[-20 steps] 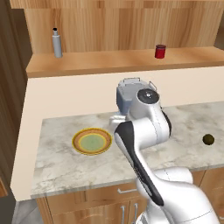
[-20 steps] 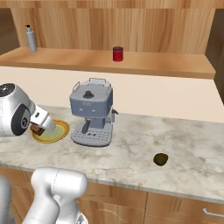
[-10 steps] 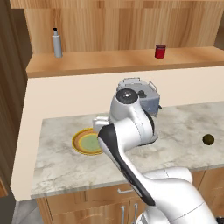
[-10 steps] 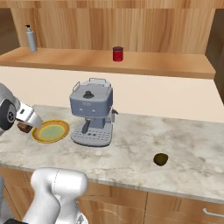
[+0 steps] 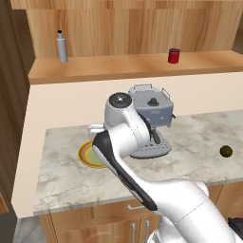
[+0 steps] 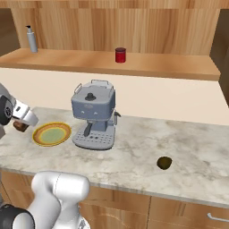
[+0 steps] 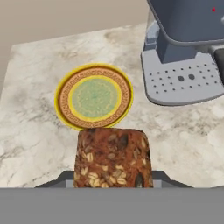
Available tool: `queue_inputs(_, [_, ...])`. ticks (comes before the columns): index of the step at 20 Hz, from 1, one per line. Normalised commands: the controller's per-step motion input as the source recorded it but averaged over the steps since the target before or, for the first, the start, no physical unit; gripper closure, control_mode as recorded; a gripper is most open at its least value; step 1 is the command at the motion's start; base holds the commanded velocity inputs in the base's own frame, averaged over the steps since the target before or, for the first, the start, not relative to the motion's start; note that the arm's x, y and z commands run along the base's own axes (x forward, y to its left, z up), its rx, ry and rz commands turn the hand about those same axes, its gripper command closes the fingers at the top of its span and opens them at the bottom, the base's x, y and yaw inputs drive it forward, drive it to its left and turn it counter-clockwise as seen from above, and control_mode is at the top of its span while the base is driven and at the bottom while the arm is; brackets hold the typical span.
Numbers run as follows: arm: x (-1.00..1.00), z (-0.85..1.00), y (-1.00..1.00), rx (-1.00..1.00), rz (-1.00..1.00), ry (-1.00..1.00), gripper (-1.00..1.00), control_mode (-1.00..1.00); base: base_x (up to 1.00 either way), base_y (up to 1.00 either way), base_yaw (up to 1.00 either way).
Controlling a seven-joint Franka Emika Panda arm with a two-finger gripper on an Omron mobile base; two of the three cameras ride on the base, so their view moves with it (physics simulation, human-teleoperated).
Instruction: Pick the avocado and bread from the counter and place them on the plate. Then pick the jam from the cabinet and place it next to the plate. Lastly close the cabinet door.
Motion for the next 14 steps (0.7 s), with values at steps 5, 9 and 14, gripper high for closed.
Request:
queue_inputs(5, [0.33, 0.00, 0.11, 0.00, 0.02, 0.02, 1.00, -1.00, 0.00, 0.00, 0.00])
queue_inputs(9, [0.38, -0.06, 0.04, 0.00, 0.01, 0.10, 1.00, -1.00, 0.00, 0.00, 0.00])
queue_inputs(14, [0.29, -0.26, 0.03, -0.01, 0.01, 0.10, 1.00, -1.00, 0.00, 0.00, 0.00])
